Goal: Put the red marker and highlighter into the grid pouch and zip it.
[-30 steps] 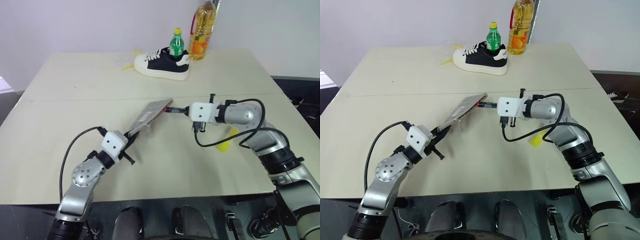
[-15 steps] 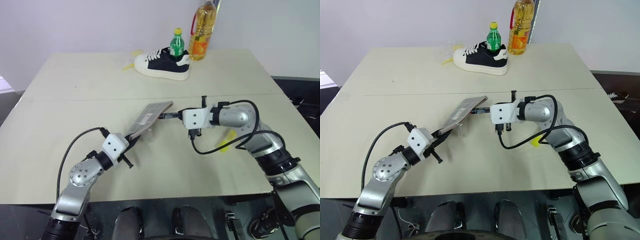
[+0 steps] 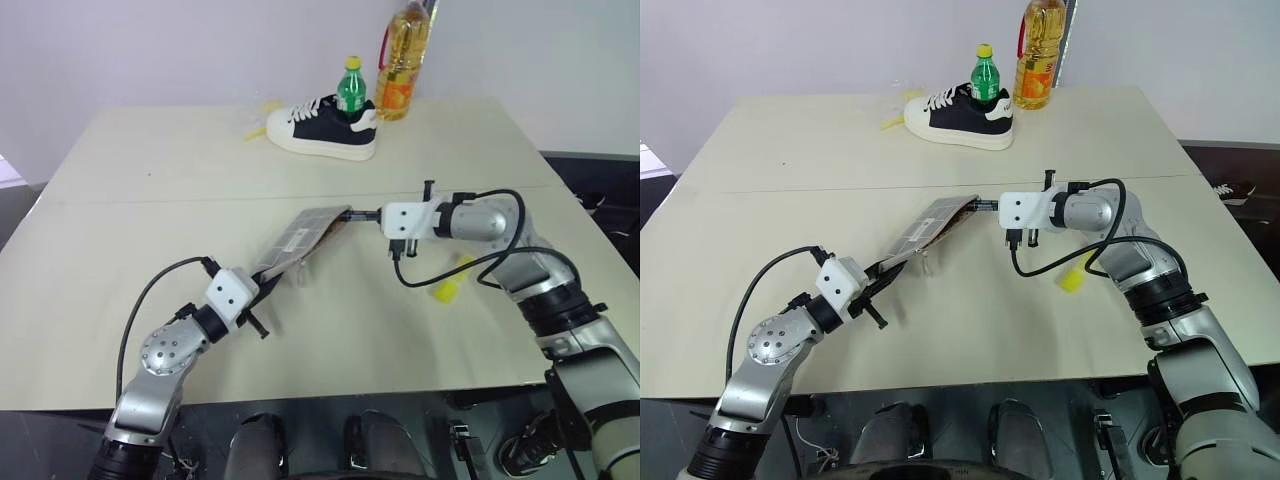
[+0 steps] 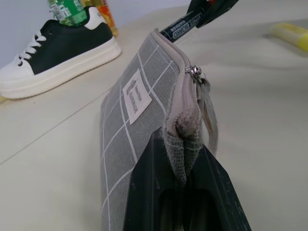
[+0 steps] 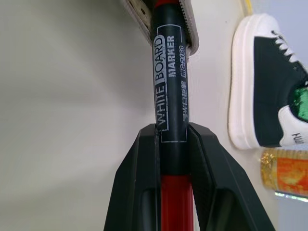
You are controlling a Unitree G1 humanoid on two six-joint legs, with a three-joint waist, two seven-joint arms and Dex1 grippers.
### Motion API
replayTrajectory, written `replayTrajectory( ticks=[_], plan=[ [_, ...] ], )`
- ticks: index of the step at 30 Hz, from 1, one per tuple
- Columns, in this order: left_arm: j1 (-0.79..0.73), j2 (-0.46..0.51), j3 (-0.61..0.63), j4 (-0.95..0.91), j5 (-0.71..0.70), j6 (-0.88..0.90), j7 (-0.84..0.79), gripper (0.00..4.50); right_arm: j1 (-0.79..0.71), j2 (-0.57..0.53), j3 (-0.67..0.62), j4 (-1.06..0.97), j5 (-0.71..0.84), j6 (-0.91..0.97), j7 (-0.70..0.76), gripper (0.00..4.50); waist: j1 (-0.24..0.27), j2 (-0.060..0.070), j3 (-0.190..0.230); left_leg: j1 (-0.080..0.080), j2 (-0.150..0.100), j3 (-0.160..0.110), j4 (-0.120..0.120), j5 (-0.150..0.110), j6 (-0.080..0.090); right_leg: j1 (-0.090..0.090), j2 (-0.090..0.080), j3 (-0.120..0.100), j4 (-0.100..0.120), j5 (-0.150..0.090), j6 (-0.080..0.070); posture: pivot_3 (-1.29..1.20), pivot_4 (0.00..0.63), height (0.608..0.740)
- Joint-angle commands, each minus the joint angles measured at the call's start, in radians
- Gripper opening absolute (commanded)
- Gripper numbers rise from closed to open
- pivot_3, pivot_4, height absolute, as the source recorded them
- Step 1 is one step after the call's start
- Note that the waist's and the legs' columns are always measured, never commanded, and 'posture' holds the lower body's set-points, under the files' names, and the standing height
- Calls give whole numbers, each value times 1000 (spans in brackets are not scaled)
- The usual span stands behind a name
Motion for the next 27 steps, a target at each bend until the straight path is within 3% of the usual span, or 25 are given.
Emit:
replayTrajectory(
  ticks=[1, 8, 17, 25, 27],
  plan=[
    [-8, 0, 1, -48, -23, -15, -6, 0, -27, -6, -2, -49, -15, -68, -4, 297, 0, 0, 0, 0, 0, 0, 0, 0, 0, 0, 0, 0, 0, 0, 0, 0, 150, 705],
    [-49, 31, -10, -61, -44, 5, -63, 0, -6, 24, 83, -124, -66, -244, 4, 297, 0, 0, 0, 0, 0, 0, 0, 0, 0, 0, 0, 0, 0, 0, 0, 0, 150, 705],
    [-53, 55, -6, -65, -58, 22, -99, 0, -13, 41, 87, -131, -38, -346, 35, 297, 0, 0, 0, 0, 0, 0, 2, 0, 0, 1, 0, 0, 1, 0, 0, 0, 150, 705],
    [-39, 49, -11, -64, -58, 23, -100, 0, -12, 28, 4, -118, 9, -287, 33, 4125, 1, 0, 0, 0, 1, 0, 5, 0, 0, 1, 0, 0, 2, 0, 0, 0, 150, 705],
    [-38, 43, -16, -60, -58, 23, -98, 0, 3, 22, -42, -140, 77, -222, 59, 4125, 2, 0, 0, 0, 0, 0, 6, 0, 0, 2, 0, 0, 2, 0, 0, 0, 150, 705]
  ],
)
